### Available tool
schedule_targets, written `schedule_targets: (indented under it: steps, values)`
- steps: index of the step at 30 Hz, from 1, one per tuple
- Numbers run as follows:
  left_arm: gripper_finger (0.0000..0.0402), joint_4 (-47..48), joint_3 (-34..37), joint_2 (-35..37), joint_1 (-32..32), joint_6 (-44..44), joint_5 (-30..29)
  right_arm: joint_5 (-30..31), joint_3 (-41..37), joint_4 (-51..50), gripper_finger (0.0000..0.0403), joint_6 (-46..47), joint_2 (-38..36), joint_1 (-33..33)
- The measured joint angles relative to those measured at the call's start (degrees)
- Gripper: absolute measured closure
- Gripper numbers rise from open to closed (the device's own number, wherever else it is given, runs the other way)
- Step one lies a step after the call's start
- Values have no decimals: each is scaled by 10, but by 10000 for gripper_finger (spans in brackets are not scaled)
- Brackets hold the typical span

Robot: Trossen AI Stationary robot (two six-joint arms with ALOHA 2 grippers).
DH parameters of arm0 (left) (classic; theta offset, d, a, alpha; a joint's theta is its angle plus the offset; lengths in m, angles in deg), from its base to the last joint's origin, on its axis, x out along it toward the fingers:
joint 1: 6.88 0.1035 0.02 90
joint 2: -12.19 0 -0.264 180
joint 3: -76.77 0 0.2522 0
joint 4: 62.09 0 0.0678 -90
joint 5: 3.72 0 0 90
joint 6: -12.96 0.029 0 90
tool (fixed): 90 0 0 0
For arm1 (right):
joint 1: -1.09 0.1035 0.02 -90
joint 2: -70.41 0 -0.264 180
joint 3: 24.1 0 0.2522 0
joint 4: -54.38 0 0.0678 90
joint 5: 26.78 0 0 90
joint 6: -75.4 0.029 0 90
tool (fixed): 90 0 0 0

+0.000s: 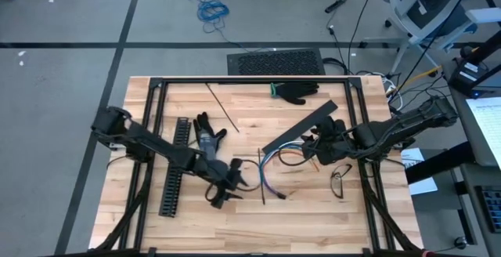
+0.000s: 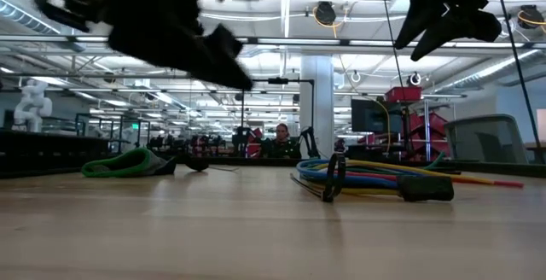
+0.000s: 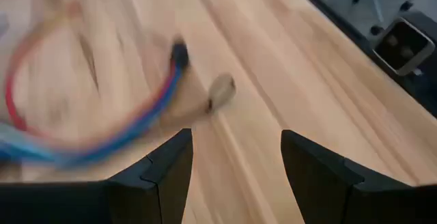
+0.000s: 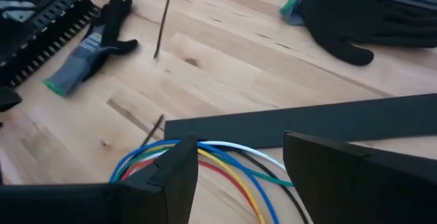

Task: Ziptie cables
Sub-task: Wrap the cable wires with the black zip tie

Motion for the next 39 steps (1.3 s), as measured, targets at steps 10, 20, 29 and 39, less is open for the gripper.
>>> schedule_targets:
  steps: [10, 20, 29, 39]
  values:
    - [185, 23, -143, -147, 21, 98, 60, -2, 0, -3, 202, -17, 0, 0]
    - [185, 35, -181, -209, 40, 116, 65, -3, 0, -2, 202, -28, 0, 0]
    - [185, 90, -182, -214, 67, 198, 44, -2, 0, -1, 202, -35, 0, 0]
    - [185, 96, -182, -214, 72, 280, 85, -2, 0, 0, 202, -42, 0, 0]
